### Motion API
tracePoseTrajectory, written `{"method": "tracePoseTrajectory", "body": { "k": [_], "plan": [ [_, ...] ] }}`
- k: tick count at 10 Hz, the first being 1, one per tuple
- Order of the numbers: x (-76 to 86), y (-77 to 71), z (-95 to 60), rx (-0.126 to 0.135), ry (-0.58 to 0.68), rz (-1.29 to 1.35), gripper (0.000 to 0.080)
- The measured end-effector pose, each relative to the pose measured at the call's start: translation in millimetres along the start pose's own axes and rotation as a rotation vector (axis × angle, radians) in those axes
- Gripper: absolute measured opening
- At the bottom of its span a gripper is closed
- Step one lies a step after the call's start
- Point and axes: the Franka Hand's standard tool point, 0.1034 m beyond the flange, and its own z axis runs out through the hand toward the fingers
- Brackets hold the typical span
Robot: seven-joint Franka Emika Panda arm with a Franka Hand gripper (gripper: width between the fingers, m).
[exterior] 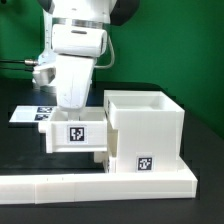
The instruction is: Assemble drawer
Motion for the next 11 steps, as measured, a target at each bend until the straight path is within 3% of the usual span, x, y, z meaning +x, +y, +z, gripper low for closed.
{"method": "tracePoseTrajectory", "body": {
  "k": [3, 7, 10, 11],
  "plan": [
    [1.8, -1.2, 1.7, -0.020, 0.011, 0.001, 0.0042],
    [-1.7, -1.2, 2.9, -0.015, 0.007, -0.014, 0.0042],
    [-3.8, -2.6, 3.1, 0.011, -0.004, -0.013, 0.0042],
    [-5.6, -2.7, 2.7, 0.033, -0.014, -0.012, 0.0042]
  ]
}}
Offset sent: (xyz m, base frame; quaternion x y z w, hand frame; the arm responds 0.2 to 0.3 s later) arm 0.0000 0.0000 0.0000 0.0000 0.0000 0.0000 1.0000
